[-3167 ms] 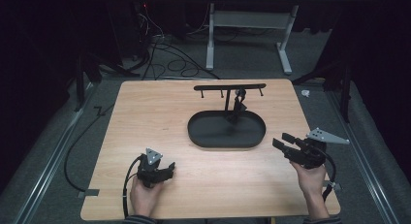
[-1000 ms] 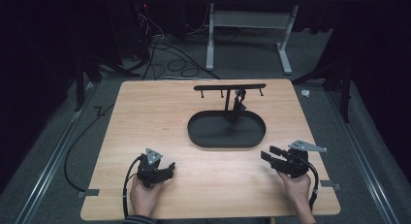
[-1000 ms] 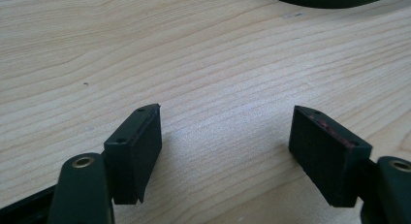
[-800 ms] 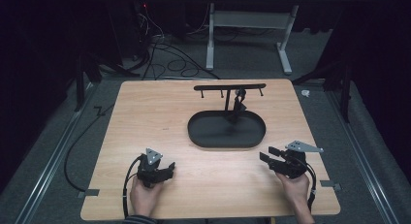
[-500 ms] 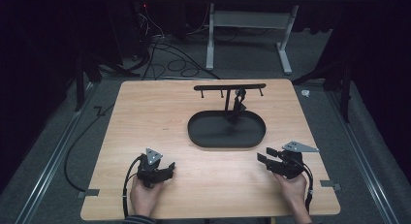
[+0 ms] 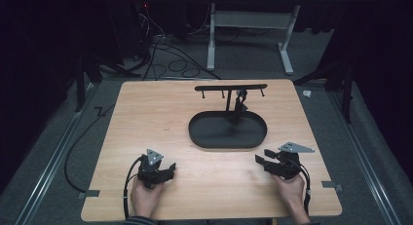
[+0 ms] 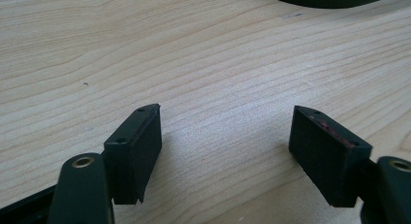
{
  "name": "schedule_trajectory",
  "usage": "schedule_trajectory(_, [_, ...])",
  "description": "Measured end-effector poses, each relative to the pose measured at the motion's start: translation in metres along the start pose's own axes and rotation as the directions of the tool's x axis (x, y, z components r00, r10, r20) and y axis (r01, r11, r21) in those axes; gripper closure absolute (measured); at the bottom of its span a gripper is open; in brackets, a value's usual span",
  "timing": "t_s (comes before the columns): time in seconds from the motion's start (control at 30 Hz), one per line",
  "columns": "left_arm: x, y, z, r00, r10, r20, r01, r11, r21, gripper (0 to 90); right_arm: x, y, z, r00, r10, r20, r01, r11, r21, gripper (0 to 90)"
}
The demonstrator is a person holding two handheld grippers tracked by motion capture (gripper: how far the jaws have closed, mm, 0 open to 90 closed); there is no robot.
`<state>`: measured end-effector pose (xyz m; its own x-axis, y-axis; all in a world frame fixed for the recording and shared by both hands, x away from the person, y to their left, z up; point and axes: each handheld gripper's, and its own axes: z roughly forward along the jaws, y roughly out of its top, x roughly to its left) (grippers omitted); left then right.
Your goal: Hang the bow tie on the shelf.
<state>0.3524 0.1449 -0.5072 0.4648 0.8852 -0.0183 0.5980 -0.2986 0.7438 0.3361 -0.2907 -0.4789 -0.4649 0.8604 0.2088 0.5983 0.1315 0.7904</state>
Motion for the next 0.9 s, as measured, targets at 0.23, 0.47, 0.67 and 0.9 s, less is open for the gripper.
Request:
schedule_trajectory(0.23, [0.000, 0.000, 0.000, 1.0000, 0.000, 0.000, 0.000, 1.0000, 0.000, 28.1, 0.000, -0.002, 0.004, 1.0000, 0.003, 0.003, -0.003, 1.000, 0.016, 48.8])
schedule_trajectory(0.47, [0.000, 0.000, 0.000, 1.0000, 0.000, -0.001, 0.000, 1.0000, 0.000, 28.1, -0.001, -0.003, 0.008, 0.9999, -0.001, 0.014, 0.001, 0.999, 0.036, 48.8])
schedule_trajectory(0.67, [0.000, 0.000, 0.000, 1.0000, 0.000, -0.001, 0.000, 1.0000, 0.000, 28.1, -0.002, -0.005, 0.011, 0.9997, 0.003, 0.024, -0.004, 0.999, 0.044, 48.8])
schedule_trajectory(0.9, [0.000, 0.000, 0.000, 1.0000, -0.001, 0.000, 0.001, 1.0000, 0.000, 28.1, -0.003, -0.009, 0.015, 0.9992, -0.003, 0.039, 0.001, 0.998, 0.060, 48.8])
